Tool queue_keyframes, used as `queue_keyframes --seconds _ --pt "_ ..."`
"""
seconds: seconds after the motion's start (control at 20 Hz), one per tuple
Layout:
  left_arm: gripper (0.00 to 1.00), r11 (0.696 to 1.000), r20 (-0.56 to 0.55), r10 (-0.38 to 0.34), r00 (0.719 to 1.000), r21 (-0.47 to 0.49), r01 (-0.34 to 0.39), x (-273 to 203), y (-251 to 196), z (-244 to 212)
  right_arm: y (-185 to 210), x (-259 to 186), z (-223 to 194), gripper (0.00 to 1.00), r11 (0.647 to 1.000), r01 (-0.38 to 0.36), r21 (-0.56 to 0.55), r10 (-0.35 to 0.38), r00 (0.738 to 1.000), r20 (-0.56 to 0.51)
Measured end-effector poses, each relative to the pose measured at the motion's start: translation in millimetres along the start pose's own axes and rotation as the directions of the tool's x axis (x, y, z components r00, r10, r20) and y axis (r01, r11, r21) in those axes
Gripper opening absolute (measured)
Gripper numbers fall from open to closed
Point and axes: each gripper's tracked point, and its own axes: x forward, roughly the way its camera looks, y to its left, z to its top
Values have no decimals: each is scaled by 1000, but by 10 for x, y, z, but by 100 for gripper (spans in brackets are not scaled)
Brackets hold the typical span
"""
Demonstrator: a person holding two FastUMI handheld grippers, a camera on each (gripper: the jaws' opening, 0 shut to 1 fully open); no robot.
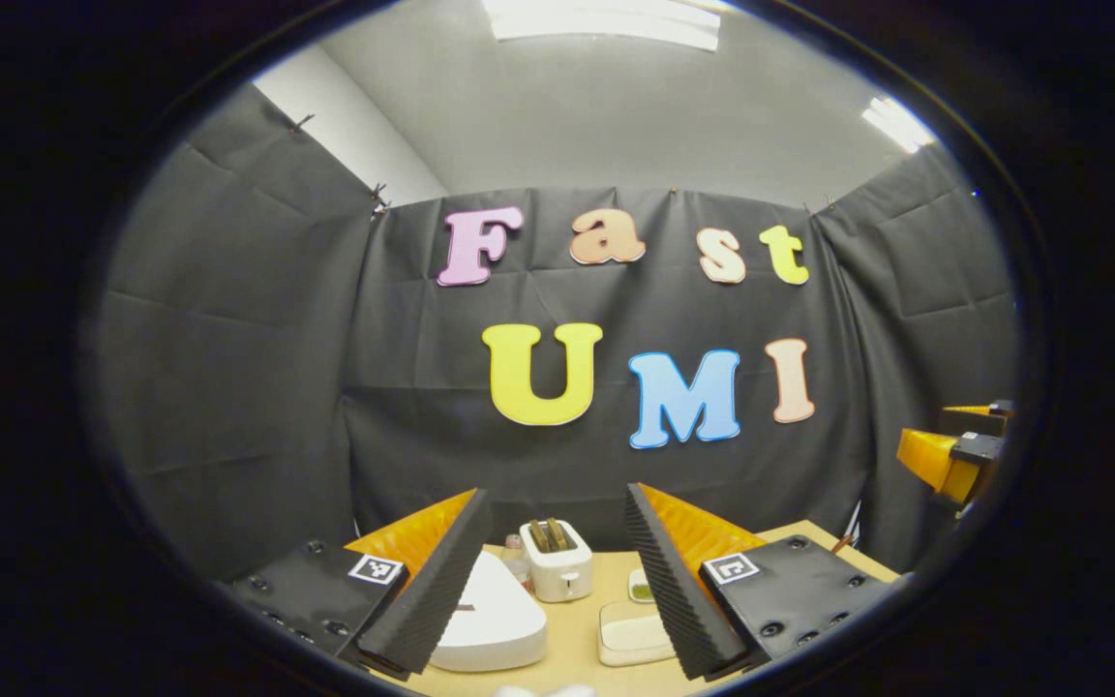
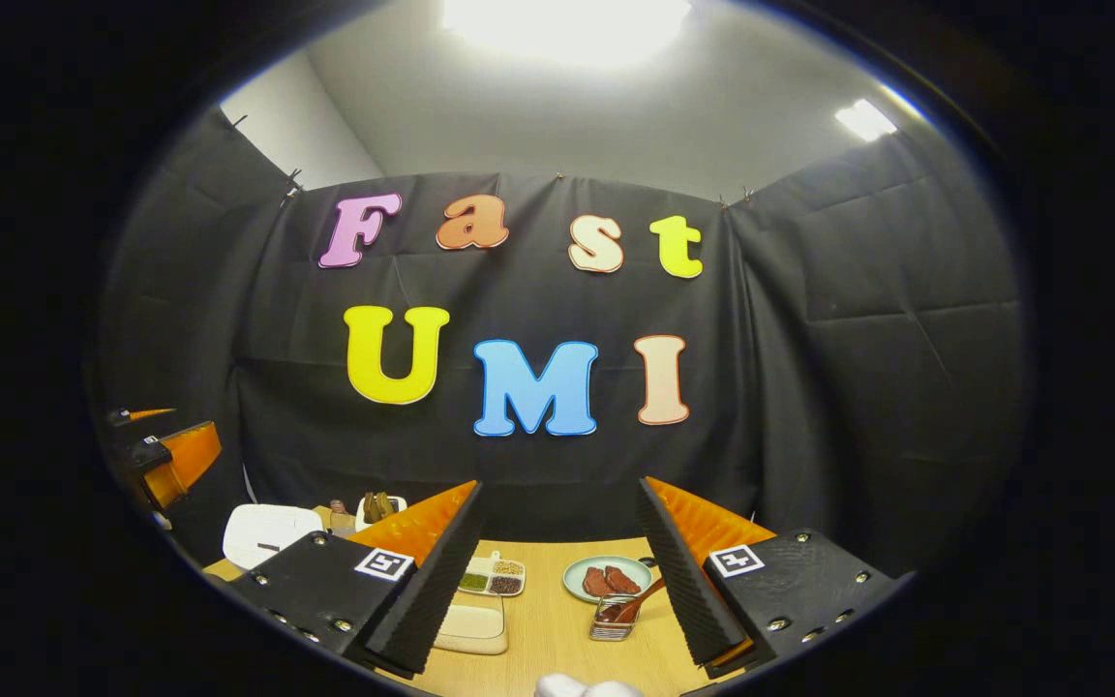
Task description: Close the left gripper, press the button to open the rice cooker; take a wooden spoon from the chopstick holder with the right hand, scoop a spoonful of rice and pour it into the rice cooker, then put the wooden spoon back into the chopstick holder.
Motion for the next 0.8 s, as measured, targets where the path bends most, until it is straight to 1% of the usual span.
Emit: queue_keyframes --seconds 0.1,0.15,0.25,0.3,0.6,0.75,0.8 --pt "99 1000 3 1 1000 -3 -1 -11 1 2 -3 -5 13 95 1000 -1 1 1 1000 0" --pt "97 1000 3 4 1000 -3 -4 -7 3 24 -10 -11 14 95 1000 -1 -2 1 1000 -1" --pt "97 1000 7 5 1000 -1 -5 3 9 24 -20 -14 13 95 1000 0 -2 0 1000 -3" --pt "94 1000 4 5 1000 -1 -5 -6 7 7 -20 -14 2 95 1000 0 -1 0 1000 -4" --pt "51 1000 -5 7 1000 -13 -7 28 16 -12 -54 -17 -2 95 1000 6 0 -6 1000 -6" --pt "30 1000 -28 -16 999 -7 16 96 -21 -57 -66 -17 -8 95 1000 8 -2 -8 1000 -7" --pt "23 1000 -33 4 999 -2 -4 92 57 -83 -72 -23 -10 95 1000 9 -4 -9 1000 -6"
